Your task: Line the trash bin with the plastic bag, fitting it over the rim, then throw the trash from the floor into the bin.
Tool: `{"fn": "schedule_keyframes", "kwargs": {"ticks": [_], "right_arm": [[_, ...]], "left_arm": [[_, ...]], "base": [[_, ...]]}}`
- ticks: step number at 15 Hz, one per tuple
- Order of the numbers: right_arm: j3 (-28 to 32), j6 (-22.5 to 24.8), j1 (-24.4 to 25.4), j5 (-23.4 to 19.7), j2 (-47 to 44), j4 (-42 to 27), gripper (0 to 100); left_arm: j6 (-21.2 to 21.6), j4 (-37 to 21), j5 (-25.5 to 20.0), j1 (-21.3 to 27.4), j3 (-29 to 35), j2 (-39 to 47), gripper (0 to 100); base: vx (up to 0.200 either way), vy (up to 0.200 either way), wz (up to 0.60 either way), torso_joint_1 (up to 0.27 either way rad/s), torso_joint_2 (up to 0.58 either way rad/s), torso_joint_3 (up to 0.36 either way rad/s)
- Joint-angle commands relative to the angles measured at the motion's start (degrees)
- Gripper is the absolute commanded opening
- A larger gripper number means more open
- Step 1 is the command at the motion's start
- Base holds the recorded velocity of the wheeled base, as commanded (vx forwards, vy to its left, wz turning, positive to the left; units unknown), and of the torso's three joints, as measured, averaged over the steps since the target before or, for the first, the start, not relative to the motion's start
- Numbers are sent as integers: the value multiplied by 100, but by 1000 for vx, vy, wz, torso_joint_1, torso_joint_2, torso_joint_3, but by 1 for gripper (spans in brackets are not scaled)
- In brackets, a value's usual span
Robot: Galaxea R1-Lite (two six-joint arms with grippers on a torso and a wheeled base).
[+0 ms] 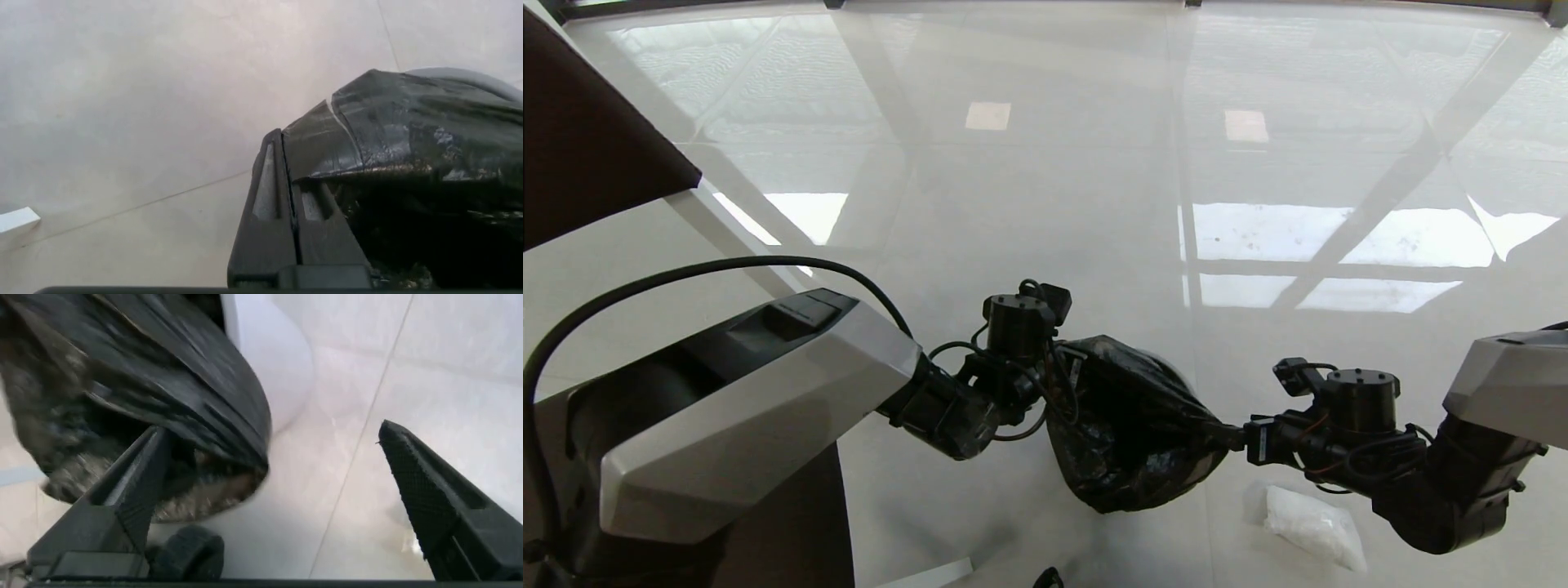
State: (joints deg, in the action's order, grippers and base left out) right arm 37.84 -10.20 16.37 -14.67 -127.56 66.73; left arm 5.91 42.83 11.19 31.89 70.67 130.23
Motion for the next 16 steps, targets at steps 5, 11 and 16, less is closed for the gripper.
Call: {"fn": "schedule_keyframes", "kwargs": {"ticks": [5, 11, 16], "right_arm": [[496, 1, 472, -10, 162, -55, 100], [1621, 572, 709, 87, -278, -908, 0], [1674, 581, 472, 227, -392, -995, 0]], "left_arm": [[33, -2, 6, 28, 70, 143, 0], [24, 7, 6, 37, 43, 99, 0], [59, 94, 67, 37, 35, 64, 0]], "base": [[0, 0, 0, 0, 0, 0], [0, 0, 0, 0, 0, 0], [0, 0, 0, 0, 0, 0]]}}
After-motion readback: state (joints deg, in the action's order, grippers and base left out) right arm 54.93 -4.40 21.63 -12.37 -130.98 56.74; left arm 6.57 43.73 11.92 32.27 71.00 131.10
